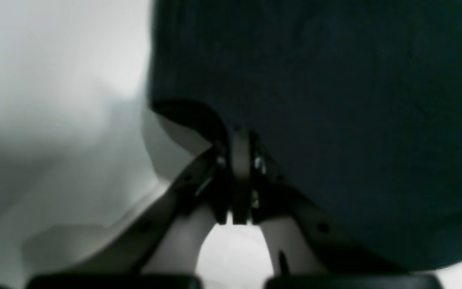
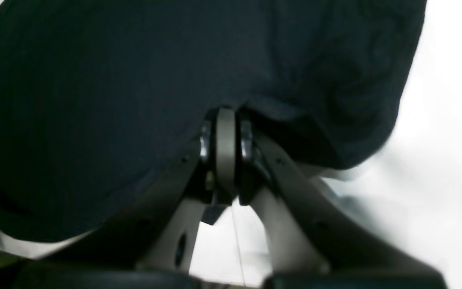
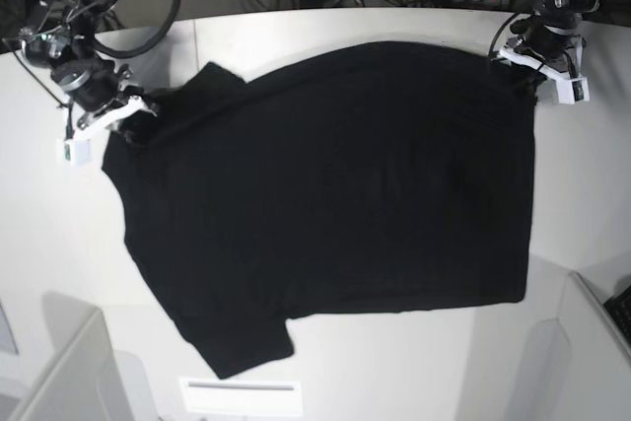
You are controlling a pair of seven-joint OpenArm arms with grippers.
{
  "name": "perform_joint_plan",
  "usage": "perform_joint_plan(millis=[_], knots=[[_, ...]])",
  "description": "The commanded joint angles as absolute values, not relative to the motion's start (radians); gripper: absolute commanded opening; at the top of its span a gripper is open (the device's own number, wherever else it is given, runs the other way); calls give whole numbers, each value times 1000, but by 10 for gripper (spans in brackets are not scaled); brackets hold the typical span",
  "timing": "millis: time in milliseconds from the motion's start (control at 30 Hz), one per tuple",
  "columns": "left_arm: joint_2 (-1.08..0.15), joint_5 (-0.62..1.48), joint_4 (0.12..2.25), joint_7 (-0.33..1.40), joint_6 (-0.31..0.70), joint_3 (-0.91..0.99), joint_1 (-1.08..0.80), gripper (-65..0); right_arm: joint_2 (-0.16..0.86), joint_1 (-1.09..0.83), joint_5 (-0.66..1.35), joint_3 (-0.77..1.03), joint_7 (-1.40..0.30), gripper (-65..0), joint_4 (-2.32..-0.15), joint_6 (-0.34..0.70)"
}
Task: Fold the T-shirt properly
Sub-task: 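Lift the shoulder corners and pull them toward the robot, then lay the shoulder edge down and release both grippers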
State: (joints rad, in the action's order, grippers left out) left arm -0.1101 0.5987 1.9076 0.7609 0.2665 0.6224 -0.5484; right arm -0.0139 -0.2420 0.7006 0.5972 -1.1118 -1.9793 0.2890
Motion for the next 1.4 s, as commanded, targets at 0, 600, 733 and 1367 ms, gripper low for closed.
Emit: perform_joint_plan(millis=[0,600,733,1367], knots=[[-105,610,1922,757,272,645,-539,-650,-4,-223,716,598,-1093,-650,-1991,286],[-108,608,1859,843,196,699,-424,-650,19,-25,716,590,-1115,-650,-1779,285],[-108,608,1856,843,193,697,-390,-650,45,4,716,555,-1107,-650,-1742,285],[-145,608,1736,845,131,638,-282,-650,62,160,714,526,-1104,-650,-1541,283]])
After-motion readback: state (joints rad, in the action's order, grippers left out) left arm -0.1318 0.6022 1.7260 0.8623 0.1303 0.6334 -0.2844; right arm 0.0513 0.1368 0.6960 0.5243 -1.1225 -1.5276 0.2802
